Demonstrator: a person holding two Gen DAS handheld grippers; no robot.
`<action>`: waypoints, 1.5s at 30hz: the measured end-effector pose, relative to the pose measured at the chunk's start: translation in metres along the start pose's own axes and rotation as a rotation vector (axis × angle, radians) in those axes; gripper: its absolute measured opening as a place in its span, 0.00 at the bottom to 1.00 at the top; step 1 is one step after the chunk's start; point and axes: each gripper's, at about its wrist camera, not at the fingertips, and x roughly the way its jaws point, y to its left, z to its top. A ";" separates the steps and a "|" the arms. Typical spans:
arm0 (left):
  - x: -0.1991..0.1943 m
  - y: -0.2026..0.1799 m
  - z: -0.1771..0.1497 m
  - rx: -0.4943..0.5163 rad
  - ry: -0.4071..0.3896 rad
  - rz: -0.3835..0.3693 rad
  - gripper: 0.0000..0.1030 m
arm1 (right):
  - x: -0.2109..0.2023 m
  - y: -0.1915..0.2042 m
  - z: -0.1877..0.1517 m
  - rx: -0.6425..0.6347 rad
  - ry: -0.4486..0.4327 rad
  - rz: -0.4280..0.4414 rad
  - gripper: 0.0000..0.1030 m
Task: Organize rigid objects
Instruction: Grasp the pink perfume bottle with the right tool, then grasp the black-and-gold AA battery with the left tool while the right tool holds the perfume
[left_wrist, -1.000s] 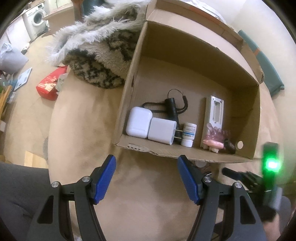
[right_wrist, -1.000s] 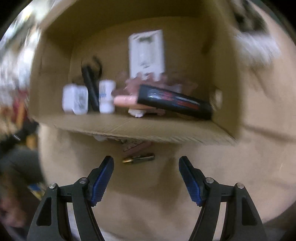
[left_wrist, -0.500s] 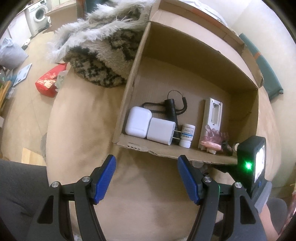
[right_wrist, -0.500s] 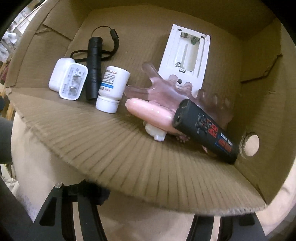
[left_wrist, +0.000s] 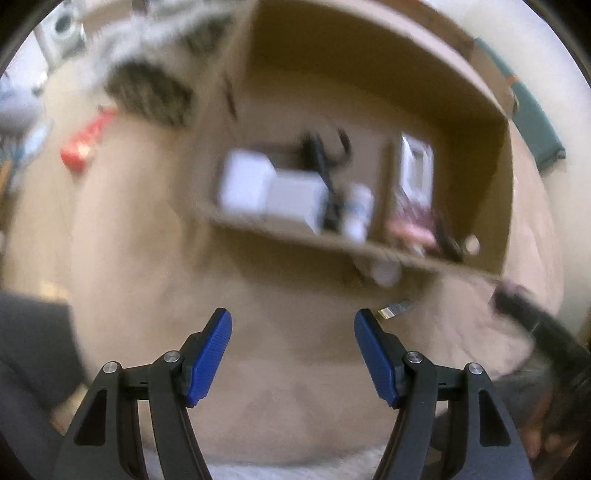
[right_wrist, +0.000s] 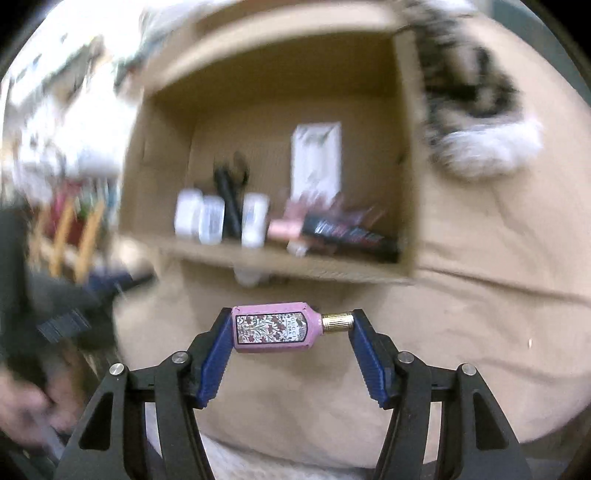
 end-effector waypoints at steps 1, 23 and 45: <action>0.004 -0.006 -0.004 -0.001 0.005 0.009 0.64 | -0.009 -0.004 0.002 0.014 -0.046 0.004 0.64; 0.105 -0.121 -0.011 -0.011 0.051 0.248 0.64 | -0.031 -0.050 0.043 0.173 -0.217 0.039 0.64; 0.106 -0.127 -0.014 -0.030 0.037 0.256 0.56 | -0.029 -0.044 0.044 0.174 -0.176 0.176 0.64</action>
